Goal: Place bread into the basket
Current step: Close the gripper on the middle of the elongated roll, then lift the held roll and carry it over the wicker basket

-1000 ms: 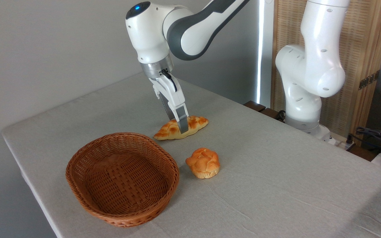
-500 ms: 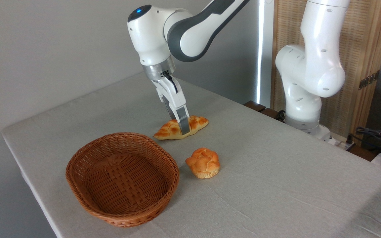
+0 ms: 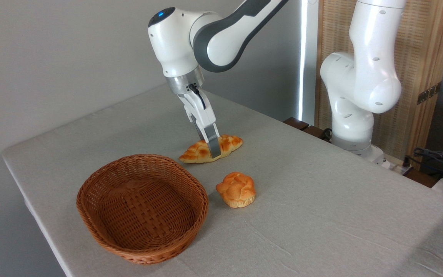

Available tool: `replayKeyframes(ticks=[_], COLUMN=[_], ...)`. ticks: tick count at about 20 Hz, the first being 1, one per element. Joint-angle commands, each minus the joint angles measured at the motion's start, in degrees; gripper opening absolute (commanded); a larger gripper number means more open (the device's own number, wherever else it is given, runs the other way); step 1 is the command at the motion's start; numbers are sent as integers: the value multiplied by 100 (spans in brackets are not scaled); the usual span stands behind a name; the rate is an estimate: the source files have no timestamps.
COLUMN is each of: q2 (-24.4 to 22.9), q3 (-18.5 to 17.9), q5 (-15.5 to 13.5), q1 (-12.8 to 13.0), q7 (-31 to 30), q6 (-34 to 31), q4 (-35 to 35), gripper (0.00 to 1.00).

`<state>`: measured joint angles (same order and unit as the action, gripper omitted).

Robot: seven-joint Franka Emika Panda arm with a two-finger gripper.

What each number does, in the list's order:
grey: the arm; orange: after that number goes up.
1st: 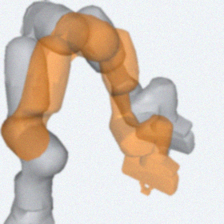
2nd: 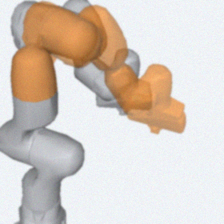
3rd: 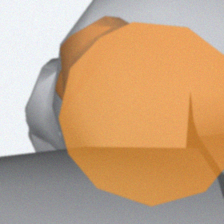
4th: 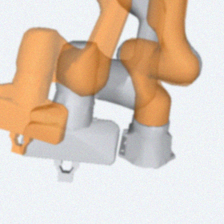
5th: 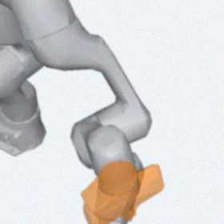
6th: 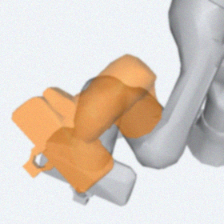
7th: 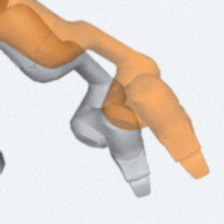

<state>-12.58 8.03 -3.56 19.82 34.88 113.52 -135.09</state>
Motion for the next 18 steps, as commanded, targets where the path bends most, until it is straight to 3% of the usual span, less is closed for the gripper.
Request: replayKeyframes(ticks=[1,5,9,11,13,15,18], q2=[10,18,44,202,439,764,1098], q3=[-3,-3,-29,-135,-563,-977,-1321], q5=[101,101,101,110,119,110,119], q1=[-13,-40,-40,-66,-66,-66,-66], q7=[2,45,63,81,177,396,704], q6=[-67,-382,-1979,-2281,-1985,-1205,-175], q4=[-44,332,1341,1957,2449,2925,2953], gripper=[11,11,11,11,12,13,15])
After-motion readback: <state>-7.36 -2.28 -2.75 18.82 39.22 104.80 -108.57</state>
